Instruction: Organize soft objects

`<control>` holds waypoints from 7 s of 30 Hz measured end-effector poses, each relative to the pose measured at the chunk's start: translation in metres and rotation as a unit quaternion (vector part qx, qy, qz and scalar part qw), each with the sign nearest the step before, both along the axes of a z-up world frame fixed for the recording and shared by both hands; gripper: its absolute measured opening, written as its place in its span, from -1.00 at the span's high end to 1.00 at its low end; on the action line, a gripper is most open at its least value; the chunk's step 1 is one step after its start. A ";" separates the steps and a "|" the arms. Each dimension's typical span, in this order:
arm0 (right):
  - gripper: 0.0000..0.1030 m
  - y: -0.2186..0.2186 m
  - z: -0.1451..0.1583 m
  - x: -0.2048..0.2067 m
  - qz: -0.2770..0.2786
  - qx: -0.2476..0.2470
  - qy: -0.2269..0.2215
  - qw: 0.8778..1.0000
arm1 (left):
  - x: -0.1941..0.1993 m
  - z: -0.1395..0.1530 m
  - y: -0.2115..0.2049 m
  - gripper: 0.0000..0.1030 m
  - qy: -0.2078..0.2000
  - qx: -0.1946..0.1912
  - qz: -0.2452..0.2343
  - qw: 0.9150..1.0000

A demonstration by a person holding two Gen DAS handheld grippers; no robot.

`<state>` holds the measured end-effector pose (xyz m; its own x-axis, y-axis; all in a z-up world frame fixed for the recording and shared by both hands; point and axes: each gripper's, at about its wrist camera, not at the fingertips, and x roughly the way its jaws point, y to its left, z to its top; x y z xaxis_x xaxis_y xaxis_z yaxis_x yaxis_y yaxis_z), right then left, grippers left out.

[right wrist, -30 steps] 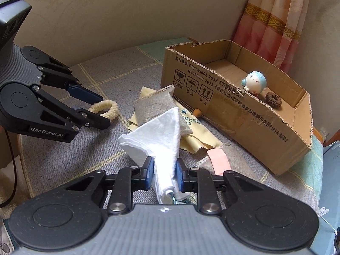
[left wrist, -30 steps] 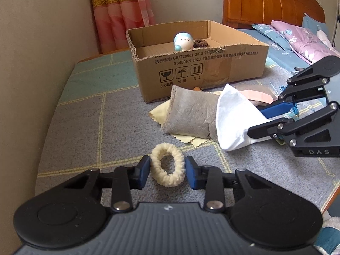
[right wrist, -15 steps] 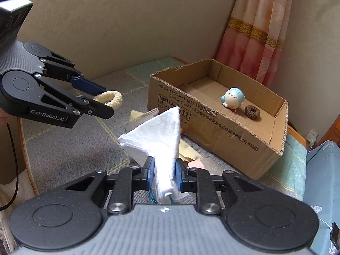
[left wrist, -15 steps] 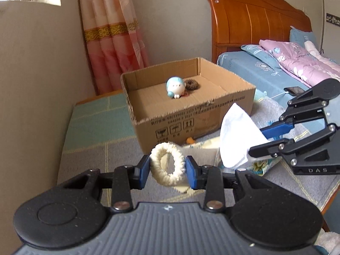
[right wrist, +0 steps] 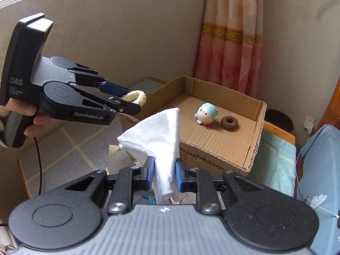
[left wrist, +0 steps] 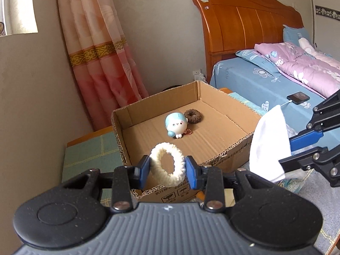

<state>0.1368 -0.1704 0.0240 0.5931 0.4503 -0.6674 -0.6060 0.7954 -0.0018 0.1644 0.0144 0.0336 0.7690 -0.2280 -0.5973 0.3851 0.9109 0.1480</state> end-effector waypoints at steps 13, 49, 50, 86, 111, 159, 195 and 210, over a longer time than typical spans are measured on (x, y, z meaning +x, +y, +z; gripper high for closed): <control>0.51 0.002 0.021 0.008 -0.007 0.021 0.004 1.000 | 0.007 -0.001 -0.003 0.28 -0.007 0.005 -0.014 1.000; 0.43 -0.008 0.012 0.109 -0.132 -0.033 -0.006 0.991 | -0.003 0.003 0.028 -0.91 -0.008 -0.026 0.038 0.999; 0.36 -0.007 0.011 0.115 -0.139 -0.033 -0.007 0.990 | -0.013 0.003 0.029 -0.95 -0.009 -0.028 0.038 0.999; -1.00 -0.011 -0.076 0.023 -0.219 -0.067 0.059 0.972 | -0.082 -0.026 0.040 -0.95 0.043 -0.045 0.102 0.993; -1.00 -0.016 -0.071 -0.059 -0.169 -0.035 0.057 0.983 | -0.089 -0.031 0.034 -0.95 0.052 -0.045 0.090 0.994; -1.00 -0.001 -0.111 -0.065 -0.116 -0.037 0.046 0.992 | -0.037 -0.088 -0.015 0.01 0.072 -0.018 0.001 0.997; -0.99 0.015 -0.094 -0.082 -0.043 -0.048 0.021 0.998 | -0.070 -0.104 0.003 -0.99 0.117 -0.035 -0.002 0.993; -0.74 0.017 -0.097 -0.093 -0.022 -0.034 0.073 0.997 | -0.068 -0.104 0.003 -0.99 0.114 -0.033 -0.011 0.993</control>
<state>0.0438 -0.1533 -0.0731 0.5063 0.3771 -0.7755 -0.5679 0.8226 0.0292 0.0968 0.0177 -0.0700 0.6100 -0.2865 -0.7388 0.4209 0.9071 -0.0043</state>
